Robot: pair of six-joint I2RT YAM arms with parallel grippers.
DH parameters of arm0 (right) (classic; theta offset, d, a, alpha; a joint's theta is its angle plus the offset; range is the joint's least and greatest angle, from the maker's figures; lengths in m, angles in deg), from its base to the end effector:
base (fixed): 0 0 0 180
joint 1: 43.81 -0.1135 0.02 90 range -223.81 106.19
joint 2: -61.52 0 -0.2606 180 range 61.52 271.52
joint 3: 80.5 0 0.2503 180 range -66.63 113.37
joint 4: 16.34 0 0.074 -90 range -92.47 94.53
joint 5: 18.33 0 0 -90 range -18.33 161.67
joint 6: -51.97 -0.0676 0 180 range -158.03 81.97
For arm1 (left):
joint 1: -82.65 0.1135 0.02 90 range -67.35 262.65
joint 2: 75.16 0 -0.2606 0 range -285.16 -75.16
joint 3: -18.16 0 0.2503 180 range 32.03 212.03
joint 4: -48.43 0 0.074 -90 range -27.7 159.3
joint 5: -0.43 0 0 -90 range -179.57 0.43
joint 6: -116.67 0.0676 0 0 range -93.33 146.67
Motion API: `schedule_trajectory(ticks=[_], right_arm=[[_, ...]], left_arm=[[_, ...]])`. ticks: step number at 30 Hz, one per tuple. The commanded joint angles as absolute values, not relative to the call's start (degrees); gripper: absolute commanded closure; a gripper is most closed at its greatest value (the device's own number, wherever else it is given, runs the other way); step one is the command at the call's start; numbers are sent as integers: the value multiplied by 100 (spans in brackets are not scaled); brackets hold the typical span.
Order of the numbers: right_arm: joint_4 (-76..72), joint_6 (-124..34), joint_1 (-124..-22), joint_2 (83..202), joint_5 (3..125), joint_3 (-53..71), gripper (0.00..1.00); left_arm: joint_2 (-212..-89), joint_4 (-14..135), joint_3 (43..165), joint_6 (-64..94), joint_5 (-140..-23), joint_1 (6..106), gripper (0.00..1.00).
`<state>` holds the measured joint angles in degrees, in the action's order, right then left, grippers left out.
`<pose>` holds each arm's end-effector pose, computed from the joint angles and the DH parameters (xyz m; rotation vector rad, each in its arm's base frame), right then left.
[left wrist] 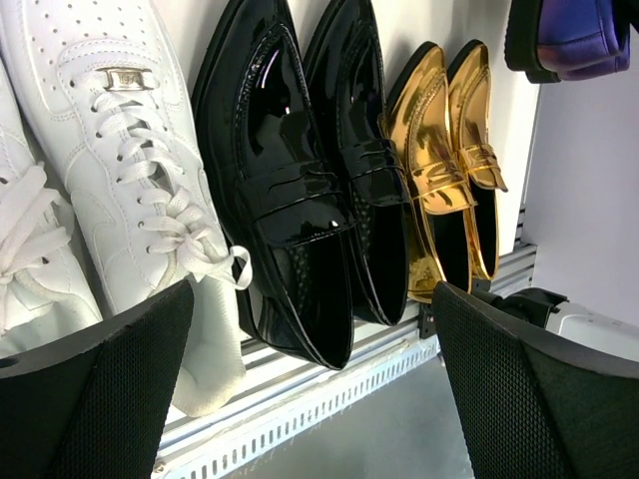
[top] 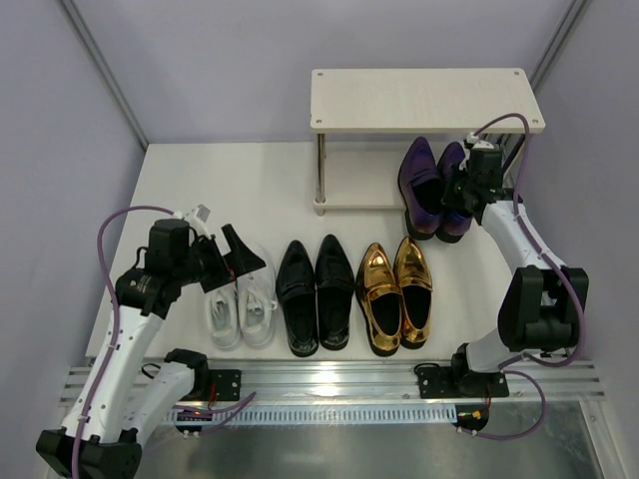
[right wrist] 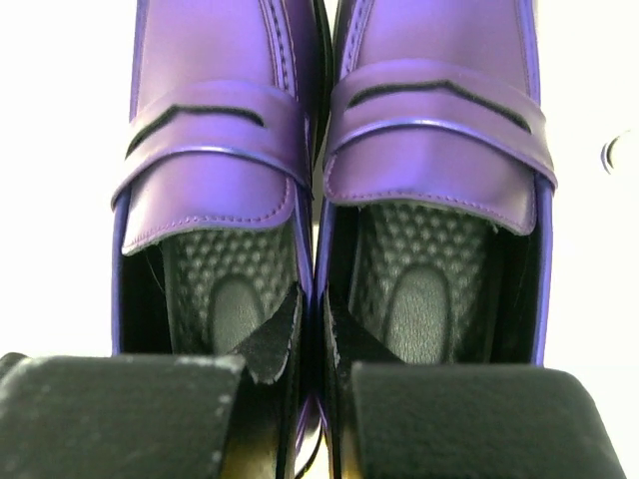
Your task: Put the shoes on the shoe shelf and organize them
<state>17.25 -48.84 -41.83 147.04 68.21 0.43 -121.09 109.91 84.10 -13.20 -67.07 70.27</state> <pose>0.3603 -0.0084 0.2658 0.2168 2.2295 0.1512 0.1665 -0.0630 0.2960 -0.3602 2.3755 -0.9024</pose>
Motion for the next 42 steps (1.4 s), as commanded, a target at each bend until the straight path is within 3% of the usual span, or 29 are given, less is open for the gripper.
schedule_trajectory(ticks=[1, 19, 36, 42], right_arm=[[-159, -4823, -4179, 14686, 7026, 569, 96], [-581, -4348, -4179, 15091, 7527, 1177, 96], [-1178, -4558, -4179, 14634, 7246, -596, 96], [-1451, -4743, -4179, 14406, 7246, -1240, 84]], left_arm=[[-12148, 10976, 8397, -1165, -6812, 6999, 0], [-12640, 10800, 8432, -1077, -6733, 6999, 0], [-12447, 10677, 8186, -1244, -6689, 6999, 0], [-12280, 10747, 8098, -1270, -6698, 7008, 0]])
